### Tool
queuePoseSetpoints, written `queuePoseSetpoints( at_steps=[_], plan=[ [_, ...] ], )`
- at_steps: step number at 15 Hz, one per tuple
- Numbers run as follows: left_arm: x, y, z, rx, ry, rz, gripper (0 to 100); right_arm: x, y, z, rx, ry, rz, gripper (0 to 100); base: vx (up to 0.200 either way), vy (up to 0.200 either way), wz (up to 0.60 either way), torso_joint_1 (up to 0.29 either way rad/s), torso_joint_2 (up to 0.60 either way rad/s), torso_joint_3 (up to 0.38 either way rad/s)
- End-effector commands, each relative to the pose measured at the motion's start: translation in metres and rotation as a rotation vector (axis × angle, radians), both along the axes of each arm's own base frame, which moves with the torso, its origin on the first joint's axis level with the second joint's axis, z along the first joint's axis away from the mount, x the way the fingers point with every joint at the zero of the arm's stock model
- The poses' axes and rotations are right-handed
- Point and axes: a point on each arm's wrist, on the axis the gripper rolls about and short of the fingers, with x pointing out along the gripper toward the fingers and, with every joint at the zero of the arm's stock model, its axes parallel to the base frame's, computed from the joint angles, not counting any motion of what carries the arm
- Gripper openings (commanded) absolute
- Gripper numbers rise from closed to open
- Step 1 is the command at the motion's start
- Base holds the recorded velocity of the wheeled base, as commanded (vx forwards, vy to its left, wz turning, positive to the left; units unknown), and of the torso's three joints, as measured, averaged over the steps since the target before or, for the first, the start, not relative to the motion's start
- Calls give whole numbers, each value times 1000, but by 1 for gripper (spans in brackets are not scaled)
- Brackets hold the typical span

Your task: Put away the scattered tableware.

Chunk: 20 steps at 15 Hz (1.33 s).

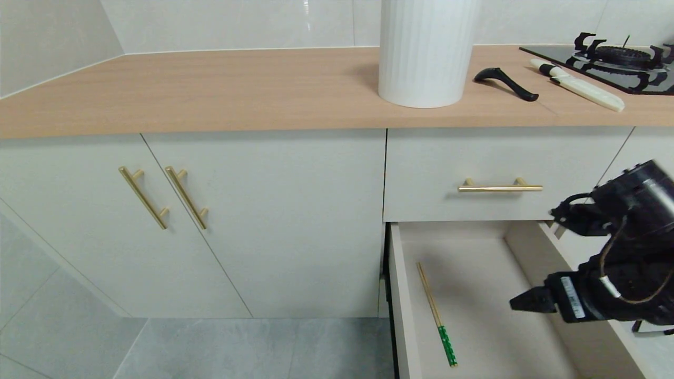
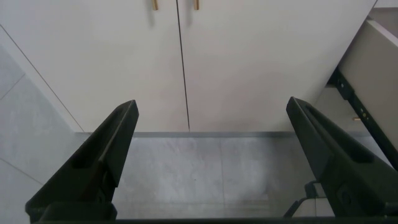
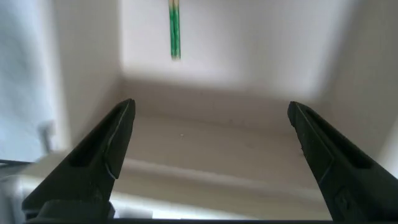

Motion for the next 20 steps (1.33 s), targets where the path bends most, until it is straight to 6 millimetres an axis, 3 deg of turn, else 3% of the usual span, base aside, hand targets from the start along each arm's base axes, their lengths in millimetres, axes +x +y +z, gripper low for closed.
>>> queuePoseSetpoints(
  at_steps=[1,9,13,20],
  plan=[
    [0,0,0,0,0,1,100,-18,-28,30,11,-134,-35,100,0,0,0,0,0,0],
    [0,0,0,0,0,1,100,-27,-33,28,-27,-152,8,100,0,0,0,6,-12,-3],
    [0,0,0,0,0,1,100,-24,-32,24,-14,-183,7,100,0,0,0,139,-194,-207],
    [0,0,0,0,0,1,100,-24,-30,20,-14,-198,19,100,0,0,0,147,-549,-256]
  ],
)
